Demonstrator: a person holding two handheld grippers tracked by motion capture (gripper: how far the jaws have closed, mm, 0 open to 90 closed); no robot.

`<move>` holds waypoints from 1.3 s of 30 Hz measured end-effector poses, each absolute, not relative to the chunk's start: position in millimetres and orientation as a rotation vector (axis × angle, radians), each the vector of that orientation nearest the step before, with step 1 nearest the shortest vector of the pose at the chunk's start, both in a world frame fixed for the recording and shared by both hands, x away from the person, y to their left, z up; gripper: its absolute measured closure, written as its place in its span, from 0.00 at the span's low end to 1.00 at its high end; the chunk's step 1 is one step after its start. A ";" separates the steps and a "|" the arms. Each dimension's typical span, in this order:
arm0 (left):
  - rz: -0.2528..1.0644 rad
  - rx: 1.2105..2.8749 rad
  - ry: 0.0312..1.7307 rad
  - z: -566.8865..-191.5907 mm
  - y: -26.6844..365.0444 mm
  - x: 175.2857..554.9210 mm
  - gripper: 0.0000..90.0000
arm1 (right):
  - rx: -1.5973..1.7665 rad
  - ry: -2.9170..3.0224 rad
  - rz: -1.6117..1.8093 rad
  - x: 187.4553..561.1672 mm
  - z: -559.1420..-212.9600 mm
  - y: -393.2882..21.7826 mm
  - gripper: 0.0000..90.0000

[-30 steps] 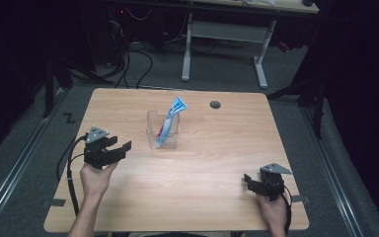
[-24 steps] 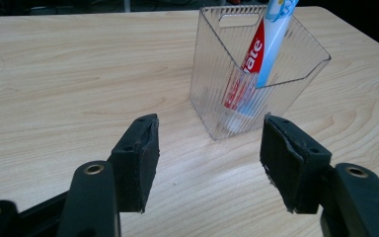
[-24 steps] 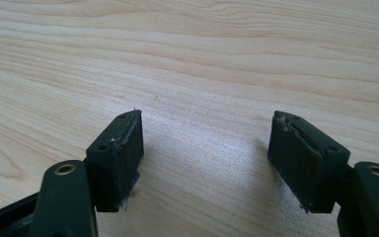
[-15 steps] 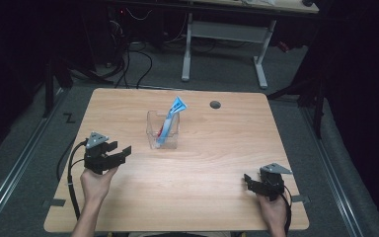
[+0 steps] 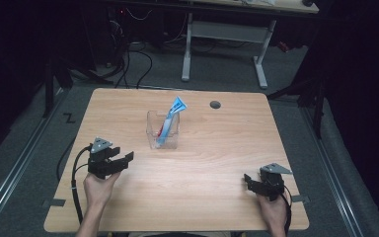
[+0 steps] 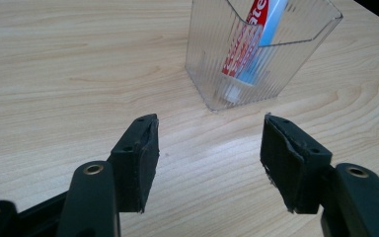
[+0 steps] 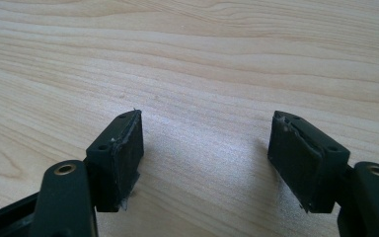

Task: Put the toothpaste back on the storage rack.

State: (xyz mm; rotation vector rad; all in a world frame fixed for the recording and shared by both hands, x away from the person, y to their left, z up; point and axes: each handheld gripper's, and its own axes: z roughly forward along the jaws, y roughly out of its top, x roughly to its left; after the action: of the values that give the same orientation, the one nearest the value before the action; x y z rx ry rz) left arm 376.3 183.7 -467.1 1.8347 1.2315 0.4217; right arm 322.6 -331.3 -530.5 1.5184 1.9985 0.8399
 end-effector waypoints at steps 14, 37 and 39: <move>0.386 1.875 1.227 -483.2 176.4 375.0 0.43 | 1.516 2.000 0.839 322.6 -530.5 -331.4 0.33; 0.404 1.939 1.230 -507.0 155.8 372.9 0.40 | 1.522 1.998 0.839 322.2 -530.4 -331.1 0.33; 0.416 1.933 1.230 -509.0 154.0 372.1 0.41 | 1.522 1.998 0.839 322.2 -530.4 -331.1 0.33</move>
State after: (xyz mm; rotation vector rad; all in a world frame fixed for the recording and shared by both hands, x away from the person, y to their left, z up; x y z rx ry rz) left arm 372.1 154.0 -509.0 1.9327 1.2297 0.4159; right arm 322.2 -331.1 -530.4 1.5221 1.9985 0.8391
